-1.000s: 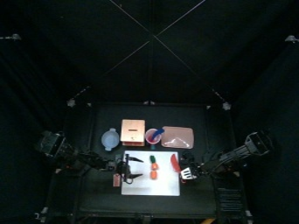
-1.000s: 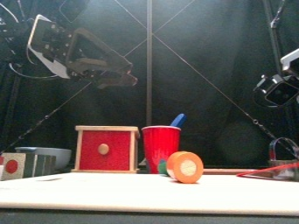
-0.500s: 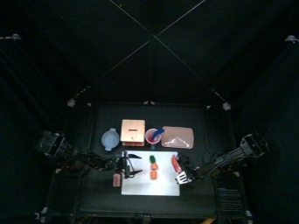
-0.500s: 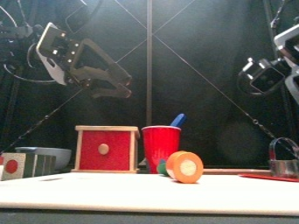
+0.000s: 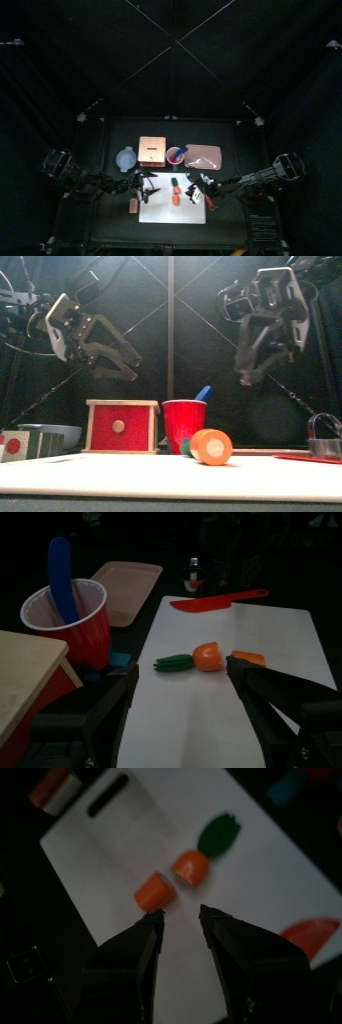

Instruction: Cut carrot

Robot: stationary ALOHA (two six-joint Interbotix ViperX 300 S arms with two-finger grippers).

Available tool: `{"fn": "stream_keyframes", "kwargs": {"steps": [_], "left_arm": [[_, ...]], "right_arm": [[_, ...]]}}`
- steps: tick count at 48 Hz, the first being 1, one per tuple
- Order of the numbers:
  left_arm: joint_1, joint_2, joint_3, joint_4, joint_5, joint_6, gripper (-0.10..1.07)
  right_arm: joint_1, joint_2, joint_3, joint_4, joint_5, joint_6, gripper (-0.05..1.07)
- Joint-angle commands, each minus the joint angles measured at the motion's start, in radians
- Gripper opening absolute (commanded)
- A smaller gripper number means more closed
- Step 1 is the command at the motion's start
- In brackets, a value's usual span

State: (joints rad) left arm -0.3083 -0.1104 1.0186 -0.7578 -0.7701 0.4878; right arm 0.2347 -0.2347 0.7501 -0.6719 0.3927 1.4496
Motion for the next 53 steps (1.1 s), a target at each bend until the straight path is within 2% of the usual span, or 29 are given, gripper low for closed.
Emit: {"fn": "stream_keyframes", "kwargs": {"steps": [1,8,14,25,53], "left_arm": [[-0.008,-0.035,0.002,0.0,-0.002,0.0,1.0],[-0.041,-0.107,0.023,0.008,0.0,0.002,1.0],[-0.061,-0.169,0.051,0.014,0.008,-0.002,1.0],[-0.069,-0.232,0.091,0.008,0.037,-0.006,1.0],[-0.061,-0.232,0.092,0.009,0.038,-0.005,1.0]], "right_arm": [[-0.009,-0.025,-0.031,-0.098,-0.057,-0.009,0.73],[-0.011,-0.058,-0.026,-0.321,-0.123,-0.003,0.73],[-0.021,-0.064,-0.031,-0.407,-0.124,0.008,0.73],[-0.054,-0.049,-0.009,-0.41,-0.124,0.008,0.73],[-0.058,-0.035,-0.006,-0.387,-0.124,0.008,0.73]]}}
